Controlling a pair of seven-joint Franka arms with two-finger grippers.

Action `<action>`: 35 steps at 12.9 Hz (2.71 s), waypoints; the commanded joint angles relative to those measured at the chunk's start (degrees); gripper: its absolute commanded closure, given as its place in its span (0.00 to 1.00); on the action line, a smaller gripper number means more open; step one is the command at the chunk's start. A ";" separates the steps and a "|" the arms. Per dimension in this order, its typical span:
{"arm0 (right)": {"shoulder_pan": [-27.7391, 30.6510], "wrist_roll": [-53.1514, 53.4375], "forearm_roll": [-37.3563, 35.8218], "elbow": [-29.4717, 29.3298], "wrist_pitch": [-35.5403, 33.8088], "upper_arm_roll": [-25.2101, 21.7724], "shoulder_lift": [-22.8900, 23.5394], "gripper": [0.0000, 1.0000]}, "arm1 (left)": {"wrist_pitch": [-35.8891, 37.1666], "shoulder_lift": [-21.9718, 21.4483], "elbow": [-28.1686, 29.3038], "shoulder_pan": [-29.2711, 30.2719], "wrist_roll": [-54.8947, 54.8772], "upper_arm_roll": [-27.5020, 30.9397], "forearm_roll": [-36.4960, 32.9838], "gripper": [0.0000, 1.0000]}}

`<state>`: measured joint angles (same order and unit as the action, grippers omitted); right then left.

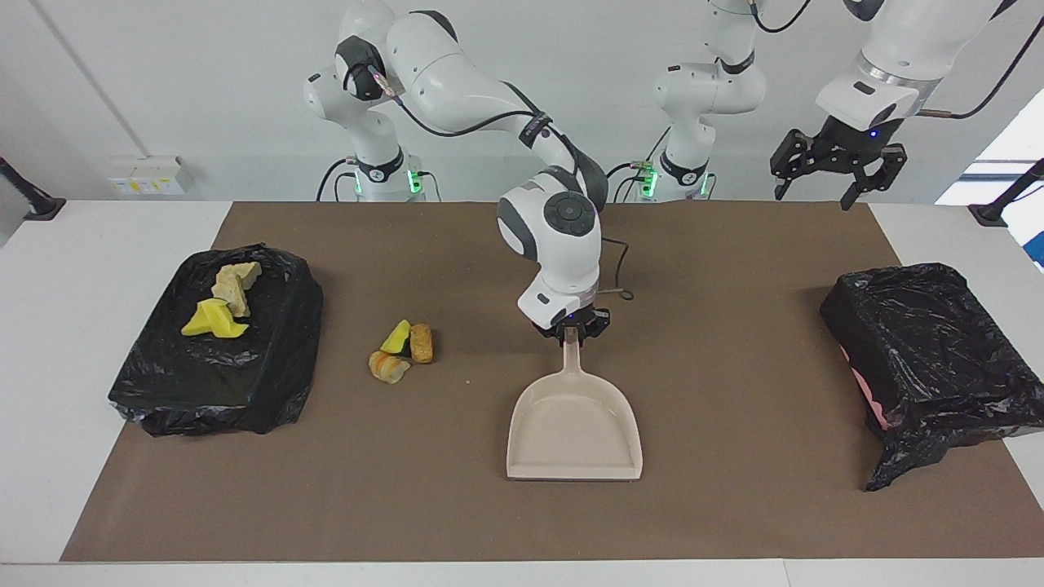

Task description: Sweep and dump trash in bin

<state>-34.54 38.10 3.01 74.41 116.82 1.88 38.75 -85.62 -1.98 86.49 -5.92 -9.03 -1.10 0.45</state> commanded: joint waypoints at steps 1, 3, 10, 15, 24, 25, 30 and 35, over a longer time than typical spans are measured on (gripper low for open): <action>-0.44 -2.06 -0.11 -0.15 -2.02 -0.12 -2.78 0.00 | -2.09 -0.66 1.31 -0.32 -0.11 -0.04 -0.28 0.00; -0.35 -2.15 -0.02 0.30 -7.19 -0.12 -5.95 0.00 | -3.94 -0.13 0.87 -0.41 0.15 -0.39 -0.19 0.00; -0.43 -12.09 0.86 16.26 -21.26 -0.21 -26.32 0.00 | -17.36 10.05 0.78 -9.01 12.41 -0.74 -0.10 0.00; -6.14 -5.59 7.97 36.55 -14.64 -0.21 -38.72 0.00 | -25.38 17.70 1.14 -15.86 24.83 -0.74 -0.19 0.00; -17.84 3.20 14.21 58.65 2.27 -0.21 -46.48 0.00 | -42.78 23.42 11.33 -24.93 34.69 -0.65 -0.28 0.00; -19.58 4.61 14.48 59.35 3.93 -0.21 -45.53 0.00 | -43.84 24.82 11.25 -25.11 35.65 -0.65 -0.54 0.00; -24.34 7.51 14.48 62.70 12.74 -0.21 -41.47 0.00 | -45.34 25.97 11.42 -25.11 37.24 -0.74 -0.01 0.42; -24.35 7.26 14.31 62.09 12.38 -0.21 -41.12 0.09 | -44.37 25.62 13.09 -26.07 37.95 -0.83 -0.01 0.82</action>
<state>-58.61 44.51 16.39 136.53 128.63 1.81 -2.06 -129.57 24.38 98.01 -30.91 27.99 -2.75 0.52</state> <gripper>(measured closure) 0.013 0.687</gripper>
